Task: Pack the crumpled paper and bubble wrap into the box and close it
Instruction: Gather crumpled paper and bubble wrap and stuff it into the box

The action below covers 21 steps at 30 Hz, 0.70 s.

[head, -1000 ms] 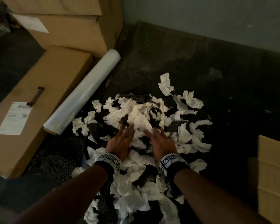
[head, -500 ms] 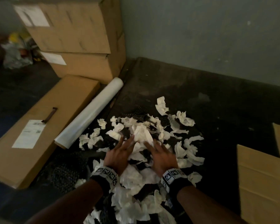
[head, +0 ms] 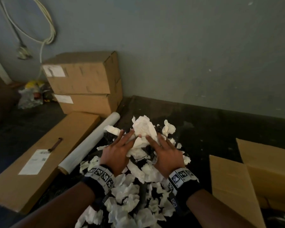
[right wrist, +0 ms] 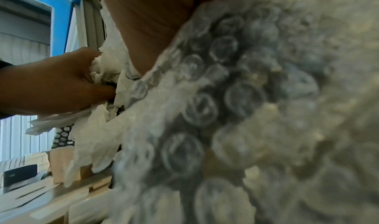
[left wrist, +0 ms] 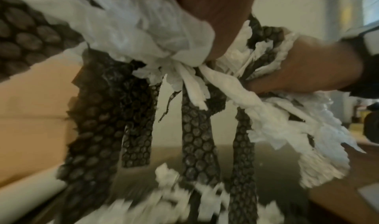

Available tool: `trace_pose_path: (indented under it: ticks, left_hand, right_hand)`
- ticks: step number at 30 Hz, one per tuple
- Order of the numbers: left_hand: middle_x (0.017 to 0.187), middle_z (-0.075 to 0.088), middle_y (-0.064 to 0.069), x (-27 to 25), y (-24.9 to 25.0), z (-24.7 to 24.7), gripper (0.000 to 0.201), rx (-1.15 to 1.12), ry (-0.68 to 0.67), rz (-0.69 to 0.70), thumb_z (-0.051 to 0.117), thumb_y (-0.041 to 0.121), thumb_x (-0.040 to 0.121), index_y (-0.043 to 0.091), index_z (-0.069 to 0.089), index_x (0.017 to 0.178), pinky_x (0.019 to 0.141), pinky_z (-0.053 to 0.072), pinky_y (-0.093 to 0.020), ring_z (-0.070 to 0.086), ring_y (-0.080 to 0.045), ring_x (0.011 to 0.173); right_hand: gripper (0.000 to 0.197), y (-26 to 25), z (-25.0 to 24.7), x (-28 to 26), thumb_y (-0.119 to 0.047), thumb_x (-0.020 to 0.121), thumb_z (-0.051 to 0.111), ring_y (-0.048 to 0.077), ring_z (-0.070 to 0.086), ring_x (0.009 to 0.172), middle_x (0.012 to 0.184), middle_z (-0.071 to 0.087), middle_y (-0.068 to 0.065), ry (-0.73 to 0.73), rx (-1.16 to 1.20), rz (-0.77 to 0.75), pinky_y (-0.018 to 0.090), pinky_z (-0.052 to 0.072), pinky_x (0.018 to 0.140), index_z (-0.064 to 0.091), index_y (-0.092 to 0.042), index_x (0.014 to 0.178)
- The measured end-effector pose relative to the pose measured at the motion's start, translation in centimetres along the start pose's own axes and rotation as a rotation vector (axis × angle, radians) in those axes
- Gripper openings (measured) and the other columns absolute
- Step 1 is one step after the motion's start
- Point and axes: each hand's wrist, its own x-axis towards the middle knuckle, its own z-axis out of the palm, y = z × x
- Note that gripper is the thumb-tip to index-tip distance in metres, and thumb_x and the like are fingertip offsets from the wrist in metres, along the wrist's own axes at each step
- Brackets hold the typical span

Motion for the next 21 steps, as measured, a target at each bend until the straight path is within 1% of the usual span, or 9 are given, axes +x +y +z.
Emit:
trace_pose_path:
  ticks: [3,5,8,11,14,15,17,19,21]
  left_hand:
    - [0.164,0.022,0.015,1.5,2.8,-2.2,0.102,0.004,0.073,0.053,0.08,0.006,0.068,0.041,0.028,0.15,0.059,0.062,-0.04,0.035,-0.028,0.148]
    - [0.165,0.024,0.014,2.5,5.2,-3.3,0.101,-0.008,0.102,0.096,0.08,0.007,0.07,0.041,0.028,0.15,0.061,0.063,-0.041,0.033,-0.027,0.148]
    - [0.164,0.027,0.012,3.9,9.7,-4.5,0.099,-0.03,0.129,0.154,0.081,0.008,0.07,0.041,0.03,0.148,0.062,0.063,-0.042,0.033,-0.028,0.148]
    - [0.165,0.025,0.011,5.2,14.9,-5.0,0.094,-0.044,0.137,0.205,0.081,0.012,0.074,0.041,0.029,0.146,0.067,0.064,-0.043,0.031,-0.028,0.149]
    - [0.163,0.03,0.009,6.3,20.7,-4.6,0.091,-0.078,0.146,0.267,0.081,0.011,0.073,0.04,0.032,0.145,0.067,0.063,-0.043,0.035,-0.03,0.147]
    - [0.162,0.032,0.008,6.6,22.8,-4.3,0.09,-0.093,0.146,0.29,0.081,0.01,0.072,0.039,0.035,0.144,0.065,0.063,-0.042,0.037,-0.031,0.146]
    - [0.161,0.036,0.007,7.1,26.9,-3.5,0.086,-0.119,0.137,0.336,0.079,0.01,0.073,0.037,0.041,0.145,0.064,0.063,-0.041,0.04,-0.032,0.144]
    - [0.163,0.033,0.007,7.6,31.0,-2.6,0.079,-0.151,0.091,0.374,0.075,0.013,0.078,0.034,0.044,0.147,0.068,0.063,-0.043,0.037,-0.033,0.146]
    - [0.167,0.023,0.008,7.9,35.1,-1.3,0.074,-0.158,0.008,0.402,0.069,0.02,0.087,0.035,0.037,0.152,0.081,0.061,-0.046,0.026,-0.03,0.151]
  right_hand:
    - [0.079,1.6,-4.1,-1.7,-0.061,0.094,0.049,0.027,0.018,0.15,0.166,0.005,0.0,0.052,0.012,0.011,0.049,0.046,0.104,-0.004,-0.049,0.152]
    - [0.079,3.2,-6.5,-3.3,-0.069,0.092,0.044,0.026,0.019,0.15,0.166,0.007,0.001,0.078,0.001,0.027,0.048,0.047,0.103,-0.002,-0.048,0.153]
    - [0.08,6.3,-9.5,-6.2,-0.074,0.089,0.039,0.026,0.021,0.149,0.166,0.008,0.001,0.103,-0.029,0.061,0.045,0.047,0.101,-0.001,-0.047,0.154]
    - [0.083,9.8,-12.2,-9.7,-0.075,0.082,0.029,0.027,0.025,0.148,0.166,0.012,0.002,0.112,-0.049,0.115,0.045,0.05,0.099,0.003,-0.046,0.155]
    - [0.083,13.7,-14.2,-13.6,-0.074,0.081,0.031,0.027,0.031,0.145,0.165,0.016,0.002,0.114,-0.081,0.194,0.044,0.052,0.093,0.006,-0.045,0.155]
    - [0.084,15.1,-14.7,-15.0,-0.074,0.081,0.033,0.026,0.032,0.145,0.165,0.016,0.002,0.109,-0.09,0.226,0.044,0.052,0.093,0.006,-0.045,0.155]
    - [0.085,17.9,-15.4,-18.0,-0.075,0.084,0.04,0.025,0.029,0.146,0.165,0.012,0.001,0.087,-0.107,0.284,0.043,0.049,0.097,0.002,-0.046,0.155]
    - [0.087,20.8,-15.7,-20.9,-0.076,0.084,0.042,0.025,0.026,0.147,0.165,0.01,0.001,0.069,-0.123,0.34,0.043,0.047,0.1,0.0,-0.046,0.154]
    - [0.087,23.6,-15.7,-23.8,-0.077,0.084,0.041,0.024,0.026,0.147,0.166,0.008,0.0,0.033,-0.129,0.392,0.043,0.047,0.1,-0.003,-0.048,0.153]
